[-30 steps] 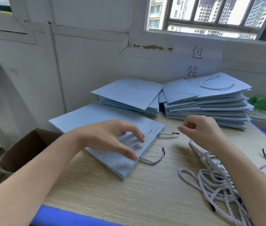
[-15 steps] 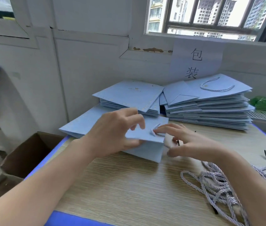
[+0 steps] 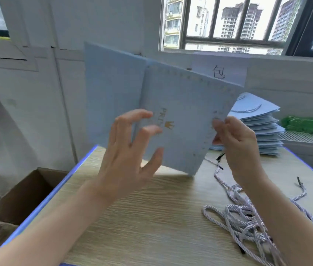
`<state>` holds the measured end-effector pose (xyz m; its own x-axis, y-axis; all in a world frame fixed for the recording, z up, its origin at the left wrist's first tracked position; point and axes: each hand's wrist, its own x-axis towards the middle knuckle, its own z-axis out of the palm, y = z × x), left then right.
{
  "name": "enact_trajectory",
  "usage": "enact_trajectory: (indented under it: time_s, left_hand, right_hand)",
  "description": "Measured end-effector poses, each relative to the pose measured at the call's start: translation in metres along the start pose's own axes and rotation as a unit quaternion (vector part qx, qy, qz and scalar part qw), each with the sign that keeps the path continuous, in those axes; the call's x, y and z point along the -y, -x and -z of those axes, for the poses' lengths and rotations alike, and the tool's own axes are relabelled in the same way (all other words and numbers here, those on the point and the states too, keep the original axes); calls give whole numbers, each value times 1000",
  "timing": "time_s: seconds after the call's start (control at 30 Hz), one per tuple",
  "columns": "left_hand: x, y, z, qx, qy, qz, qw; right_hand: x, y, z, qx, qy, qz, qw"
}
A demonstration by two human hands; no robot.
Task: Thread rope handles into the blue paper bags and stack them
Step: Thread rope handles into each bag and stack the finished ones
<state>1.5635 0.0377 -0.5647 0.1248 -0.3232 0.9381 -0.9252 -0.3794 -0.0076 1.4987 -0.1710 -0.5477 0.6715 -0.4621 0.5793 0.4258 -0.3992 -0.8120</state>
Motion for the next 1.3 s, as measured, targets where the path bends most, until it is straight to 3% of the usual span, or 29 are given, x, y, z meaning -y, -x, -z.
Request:
enact_trajectory:
  time_s: [0.1,0.27,0.4,0.5,0.63,0.7,0.77,0.87,1.0,1.3]
  left_hand:
    - [-1,1,-2,62,0,-1,998]
    - [2,10,-12,278,73,46,957]
    - [6,18,-17,427,35,99,898]
    - [6,18,-17,492,-10,119,862]
    - [2,15,-15,517,-17,135,845]
    - [-3,13,-13,529,-13,148,835]
    - [-7,13,-12,543,-3,161,824]
    - [-11,14,-14,569,9,171,804]
    - [-6,10,-15,564,43,203,799]
    - [15,9,-19,526,-7,264,808]
  right_hand:
    - [1,0,-2,35,-57,-59,996]
    - [-12,14,-20,195,66,-166,964]
    - [-20,19,-29,284,363,-104,881]
    - [-18,13,-18,236,401,-69,882]
    - [-31,-1,10,137,512,-87,843]
    - [-39,-4,16,146,563,-140,801]
    - [-43,-3,15,180,575,-150,784]
    - [-39,2,4,231,503,-88,828]
    - [-26,7,-6,311,408,-59,856]
    - [-25,12,-10,298,440,-53,845]
